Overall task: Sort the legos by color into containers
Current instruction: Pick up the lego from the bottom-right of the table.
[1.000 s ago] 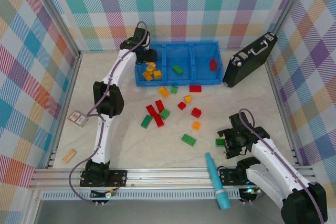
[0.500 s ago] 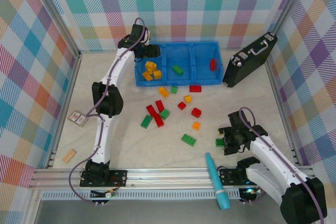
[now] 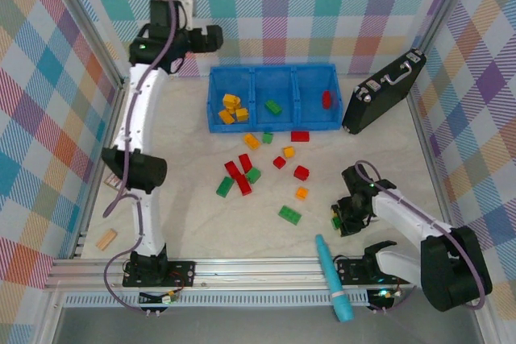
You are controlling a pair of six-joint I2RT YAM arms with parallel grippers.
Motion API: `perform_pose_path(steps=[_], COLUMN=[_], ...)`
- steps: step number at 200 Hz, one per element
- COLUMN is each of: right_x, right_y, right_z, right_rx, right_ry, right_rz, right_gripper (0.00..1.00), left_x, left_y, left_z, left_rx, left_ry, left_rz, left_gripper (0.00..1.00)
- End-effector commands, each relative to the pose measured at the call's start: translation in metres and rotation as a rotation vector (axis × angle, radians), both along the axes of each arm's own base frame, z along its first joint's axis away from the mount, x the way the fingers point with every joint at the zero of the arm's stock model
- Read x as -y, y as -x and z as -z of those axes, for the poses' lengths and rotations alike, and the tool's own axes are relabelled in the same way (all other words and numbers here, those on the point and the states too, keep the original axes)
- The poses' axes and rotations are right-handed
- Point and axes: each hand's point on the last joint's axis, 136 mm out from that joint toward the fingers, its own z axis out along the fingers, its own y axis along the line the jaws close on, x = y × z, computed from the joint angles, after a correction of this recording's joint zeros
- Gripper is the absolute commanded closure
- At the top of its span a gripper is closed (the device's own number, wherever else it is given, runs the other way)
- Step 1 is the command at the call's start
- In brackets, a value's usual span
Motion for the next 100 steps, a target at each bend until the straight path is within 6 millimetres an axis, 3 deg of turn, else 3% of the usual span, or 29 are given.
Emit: perform_pose_path(steps=[1, 19, 39, 53, 78, 100], right_x=[-0.009, -0.005, 0.003, 0.004, -0.014, -0.027], right_y=[-0.034, -0.055, -0.096, -0.14, -0.221, -0.283], right_z=[-0.007, -0.017, -0.041, -0.074, -0.141, -0.189], right_rx=[0.111, 0.141, 0.217, 0.306, 0.452, 0.601], right_ry=[-0.027, -0.01, 0.038, 0.085, 0.133, 0.201], right_rz=[-0.073, -0.138, -0.261, -0.41, -0.751, -0.935], right_gripper=[0.61, 0.68, 0.74, 0.75, 0.76, 0.78], left_x=[-0.019, -0.032, -0.043, -0.055, -0.075, -0.087], left_y=[0.03, 0.051, 0.086, 0.114, 0.16, 0.19], left_z=[-0.024, -0.029, -0.031, -0.034, -0.041, -0.033], left_rx=[0.018, 0.008, -0.029, -0.05, -0.013, 0.019], left_ry=[-0.073, -0.114, -0.148, -0.195, -0.29, -0.326], left_rz=[-0.032, -0.062, -0.037, -0.035, -0.056, -0.075], left_gripper=[0.0, 0.0, 0.0, 0.0, 0.0, 0.0])
